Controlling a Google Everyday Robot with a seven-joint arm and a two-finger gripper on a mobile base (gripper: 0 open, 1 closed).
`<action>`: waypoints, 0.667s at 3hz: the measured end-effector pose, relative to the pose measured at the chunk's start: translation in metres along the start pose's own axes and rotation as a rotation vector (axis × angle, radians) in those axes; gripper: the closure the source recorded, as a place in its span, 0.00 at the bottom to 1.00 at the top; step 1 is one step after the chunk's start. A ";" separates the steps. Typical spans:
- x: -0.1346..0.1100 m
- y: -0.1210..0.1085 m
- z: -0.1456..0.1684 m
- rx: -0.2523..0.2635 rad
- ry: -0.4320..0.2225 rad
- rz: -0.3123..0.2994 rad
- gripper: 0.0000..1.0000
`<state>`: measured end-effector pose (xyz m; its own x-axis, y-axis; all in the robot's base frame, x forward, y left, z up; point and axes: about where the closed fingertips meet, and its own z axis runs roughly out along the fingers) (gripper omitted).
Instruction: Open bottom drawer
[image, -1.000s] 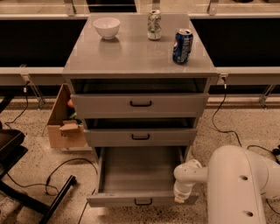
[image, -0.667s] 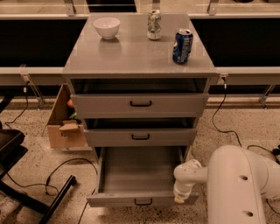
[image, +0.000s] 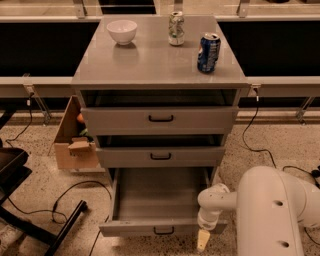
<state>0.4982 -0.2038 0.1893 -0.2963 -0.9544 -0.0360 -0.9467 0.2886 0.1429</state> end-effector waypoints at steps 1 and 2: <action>0.000 0.000 0.000 0.000 0.000 0.000 0.00; 0.002 -0.006 -0.004 0.001 -0.019 -0.009 0.00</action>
Offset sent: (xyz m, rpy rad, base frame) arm 0.0225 -0.0114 0.0137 0.0574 -0.0310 0.0198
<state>0.5038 -0.2073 0.1924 -0.2897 -0.9555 -0.0558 -0.9496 0.2797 0.1415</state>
